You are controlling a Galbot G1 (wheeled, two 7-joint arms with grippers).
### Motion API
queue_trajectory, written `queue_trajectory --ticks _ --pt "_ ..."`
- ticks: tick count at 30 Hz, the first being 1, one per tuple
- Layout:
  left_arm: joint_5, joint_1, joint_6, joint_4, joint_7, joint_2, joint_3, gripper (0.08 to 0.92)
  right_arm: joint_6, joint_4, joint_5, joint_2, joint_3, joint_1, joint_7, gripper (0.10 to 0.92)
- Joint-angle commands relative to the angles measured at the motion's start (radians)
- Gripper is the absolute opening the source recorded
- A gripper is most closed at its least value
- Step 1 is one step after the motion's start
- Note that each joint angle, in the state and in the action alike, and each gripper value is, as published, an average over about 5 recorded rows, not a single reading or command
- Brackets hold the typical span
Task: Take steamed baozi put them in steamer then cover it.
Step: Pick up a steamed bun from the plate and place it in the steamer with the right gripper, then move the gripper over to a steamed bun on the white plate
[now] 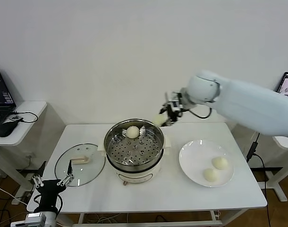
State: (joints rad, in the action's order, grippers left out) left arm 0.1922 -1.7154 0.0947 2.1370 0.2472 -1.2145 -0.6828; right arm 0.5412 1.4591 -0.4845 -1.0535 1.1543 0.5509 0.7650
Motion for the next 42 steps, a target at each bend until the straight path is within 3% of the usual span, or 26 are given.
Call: queue_trajectory --ticks 1,20,24,31,36,42 --pt "-0.002 -0.002 0.0 0.008 0.0 -0.001 -0.002 0.823 0.102 -0.084 -0.114 -0.251 0.025 -0.122 -0.145 0.553" --pt "-0.005 -0.009 0.01 0.02 0.002 -0.016 -0.007 0.823 0.144 -0.269 0.003 -0.364 -0.003 -0.249 -0.223 0.576" --pt "-0.005 -0.009 0.01 0.019 0.002 -0.017 -0.006 0.823 0.151 -0.227 -0.015 -0.327 -0.011 -0.229 -0.204 0.655" --pt "-0.007 -0.009 0.01 0.017 0.002 -0.018 -0.004 0.823 0.116 -0.066 -0.034 -0.125 0.01 -0.031 -0.027 0.812" --pt "-0.009 -0.007 0.01 0.02 0.002 -0.016 0.004 0.823 0.011 0.054 0.025 0.093 0.009 0.099 0.177 0.822" --pt "-0.01 -0.001 0.009 0.017 0.002 -0.012 0.017 0.823 -0.134 0.192 0.204 0.362 0.041 0.122 0.322 0.823"
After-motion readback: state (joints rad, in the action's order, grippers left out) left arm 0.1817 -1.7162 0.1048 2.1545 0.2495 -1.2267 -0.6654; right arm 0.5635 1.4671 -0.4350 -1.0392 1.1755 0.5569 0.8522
